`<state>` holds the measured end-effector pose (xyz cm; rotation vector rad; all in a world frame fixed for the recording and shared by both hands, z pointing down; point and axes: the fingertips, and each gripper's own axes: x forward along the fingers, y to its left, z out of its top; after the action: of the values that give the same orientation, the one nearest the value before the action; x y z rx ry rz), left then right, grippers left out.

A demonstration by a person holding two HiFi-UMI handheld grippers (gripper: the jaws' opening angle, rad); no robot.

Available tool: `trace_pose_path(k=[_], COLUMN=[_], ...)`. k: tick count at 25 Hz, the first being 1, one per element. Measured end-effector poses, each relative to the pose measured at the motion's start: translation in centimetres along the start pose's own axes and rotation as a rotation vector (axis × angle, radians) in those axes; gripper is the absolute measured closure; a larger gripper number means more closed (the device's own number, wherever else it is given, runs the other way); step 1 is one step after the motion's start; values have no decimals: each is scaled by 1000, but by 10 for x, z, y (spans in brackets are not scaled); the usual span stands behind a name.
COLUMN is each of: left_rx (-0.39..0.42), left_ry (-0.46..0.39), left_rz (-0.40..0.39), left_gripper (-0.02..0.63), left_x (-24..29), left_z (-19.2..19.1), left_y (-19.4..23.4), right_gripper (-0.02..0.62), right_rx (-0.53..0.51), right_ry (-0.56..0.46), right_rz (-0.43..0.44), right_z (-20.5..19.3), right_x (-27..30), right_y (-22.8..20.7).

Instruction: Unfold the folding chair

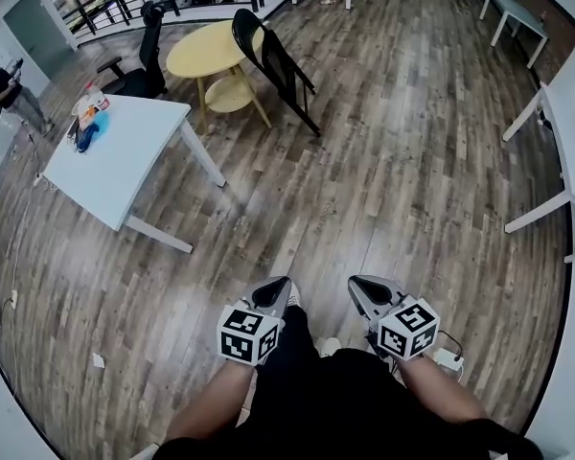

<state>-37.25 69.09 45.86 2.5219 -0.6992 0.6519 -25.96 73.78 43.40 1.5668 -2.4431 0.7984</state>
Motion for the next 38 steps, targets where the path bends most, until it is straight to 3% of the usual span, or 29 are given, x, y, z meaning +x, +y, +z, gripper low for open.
trace_pose_path(k=[7,15,22,30,38], left_rx=[-6,-38,-25,-73,-57], left_ry=[33,-20,-49,-84,-115], left_rz=[-18,-40,-30,-21,-16], left_gripper=[598,598,598,598,598], left_x=[30,53,53,40,37], left_z=[19,71,102,120,134], left_y=[52,111,156,212,233], right_gripper=[600,600,600,600,600], right_rx=[8,-27,-75,-131,-131], right_ry=[26,19,30,37,11], right_rz=[-42,-68,-51,-38,-33], right_z=[31,87,115,134,148], right_x=[53,112,157,201,221], right_y=[-34,-52,-46,-37,-35])
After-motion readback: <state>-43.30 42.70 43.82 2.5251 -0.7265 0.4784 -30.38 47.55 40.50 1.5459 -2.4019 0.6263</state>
